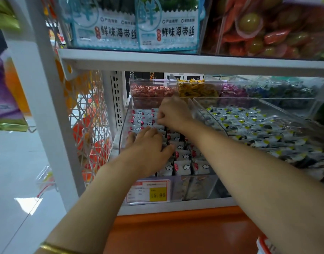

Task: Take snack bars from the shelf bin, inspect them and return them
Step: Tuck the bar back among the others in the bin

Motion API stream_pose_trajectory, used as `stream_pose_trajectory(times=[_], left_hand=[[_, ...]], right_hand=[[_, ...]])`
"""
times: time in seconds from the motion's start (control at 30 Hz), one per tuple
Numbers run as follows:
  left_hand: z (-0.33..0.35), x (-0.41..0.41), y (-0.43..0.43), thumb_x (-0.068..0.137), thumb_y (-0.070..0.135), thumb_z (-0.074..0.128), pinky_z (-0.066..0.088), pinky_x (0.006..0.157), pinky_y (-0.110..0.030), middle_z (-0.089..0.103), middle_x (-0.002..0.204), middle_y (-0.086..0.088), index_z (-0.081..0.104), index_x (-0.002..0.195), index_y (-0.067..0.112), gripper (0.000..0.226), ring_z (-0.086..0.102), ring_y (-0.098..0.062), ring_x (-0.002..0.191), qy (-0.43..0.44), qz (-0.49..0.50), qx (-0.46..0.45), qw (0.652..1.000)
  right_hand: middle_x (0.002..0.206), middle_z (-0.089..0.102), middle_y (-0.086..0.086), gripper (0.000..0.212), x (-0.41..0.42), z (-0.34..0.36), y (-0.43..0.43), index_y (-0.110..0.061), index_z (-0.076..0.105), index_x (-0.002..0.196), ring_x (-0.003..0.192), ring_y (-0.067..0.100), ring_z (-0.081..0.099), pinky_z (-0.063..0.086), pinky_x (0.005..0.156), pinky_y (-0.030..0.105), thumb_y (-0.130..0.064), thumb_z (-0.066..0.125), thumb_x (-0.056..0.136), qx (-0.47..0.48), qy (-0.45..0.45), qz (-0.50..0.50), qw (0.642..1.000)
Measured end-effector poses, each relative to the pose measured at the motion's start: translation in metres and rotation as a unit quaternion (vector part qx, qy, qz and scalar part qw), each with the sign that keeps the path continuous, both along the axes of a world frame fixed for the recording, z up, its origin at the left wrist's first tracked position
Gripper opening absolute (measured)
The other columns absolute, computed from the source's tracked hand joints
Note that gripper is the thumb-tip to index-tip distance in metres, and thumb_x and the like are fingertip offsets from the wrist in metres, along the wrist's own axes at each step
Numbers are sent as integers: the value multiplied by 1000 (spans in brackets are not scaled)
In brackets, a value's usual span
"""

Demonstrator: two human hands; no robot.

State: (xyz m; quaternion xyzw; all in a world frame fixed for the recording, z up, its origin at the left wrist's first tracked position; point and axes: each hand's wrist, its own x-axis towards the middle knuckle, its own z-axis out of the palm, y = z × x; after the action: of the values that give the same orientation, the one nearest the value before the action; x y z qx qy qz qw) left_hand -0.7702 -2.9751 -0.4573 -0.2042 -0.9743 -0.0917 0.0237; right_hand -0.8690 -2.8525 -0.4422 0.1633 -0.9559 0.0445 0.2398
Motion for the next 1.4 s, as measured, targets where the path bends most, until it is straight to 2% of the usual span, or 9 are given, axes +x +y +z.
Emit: stream_pose_trajectory(times=[0.17,0.4,0.67,0.77,0.87,0.97,1.1,1.33,1.4], left_hand=[[1,2,1,96,50,26,7,116,-49,20,155,-5,33,142,12,60,6,-20,145,-14,4,13,1000],[8,5,-1,96,42,38,23,112,-44,32,147,-13,45,128,4,49,25,-27,137,-19,12,67,997],[17,20,-4,96,24,47,29,67,-17,46,112,-4,50,111,16,17,45,-16,92,22,44,248,967],[19,30,-6,97,21,45,39,66,-13,47,139,-8,40,139,11,44,58,-17,94,16,67,340,938],[22,45,-5,97,21,45,46,63,-17,52,135,-6,40,141,13,44,60,-8,84,-17,74,446,892],[23,55,-2,98,23,45,49,79,-23,62,117,-2,50,133,13,37,61,-6,90,-60,54,501,862],[22,63,5,97,24,45,56,76,-29,67,91,-8,66,96,10,25,65,-19,86,-107,40,546,830],[19,63,14,93,18,52,51,51,-19,59,69,-6,56,80,5,19,60,-9,56,-164,57,682,710],[17,61,13,93,21,54,48,46,-19,59,63,-2,54,78,8,20,58,-9,51,-148,73,672,722]], right_hand=[[104,58,0,8,3,-9,-1,-16,67,85,106,21,43,39,79,32,-24,64,85,19,-9,2,1000],[85,67,8,19,9,14,7,-6,65,79,83,22,62,51,79,40,-18,58,91,-238,-15,1,971],[80,60,9,21,60,22,21,-2,61,75,81,21,53,39,71,29,-15,58,91,-377,106,27,920],[81,62,9,15,94,20,31,-9,60,78,76,23,61,49,69,32,-16,59,91,-453,123,28,883],[78,67,7,11,132,14,43,-9,62,80,57,8,64,53,54,21,-13,60,90,-562,92,29,822],[68,65,2,14,162,7,55,-9,62,78,53,8,63,54,54,21,-7,58,90,-657,42,43,752],[61,65,2,15,184,-1,61,-3,61,76,54,10,64,52,53,19,0,56,89,-759,-4,68,647],[70,72,0,9,189,-9,64,-3,63,79,60,12,67,53,54,20,-5,58,87,-787,-57,102,606],[71,72,1,10,188,-10,67,-3,64,79,60,13,67,54,55,20,-4,57,86,-793,-75,108,595]])
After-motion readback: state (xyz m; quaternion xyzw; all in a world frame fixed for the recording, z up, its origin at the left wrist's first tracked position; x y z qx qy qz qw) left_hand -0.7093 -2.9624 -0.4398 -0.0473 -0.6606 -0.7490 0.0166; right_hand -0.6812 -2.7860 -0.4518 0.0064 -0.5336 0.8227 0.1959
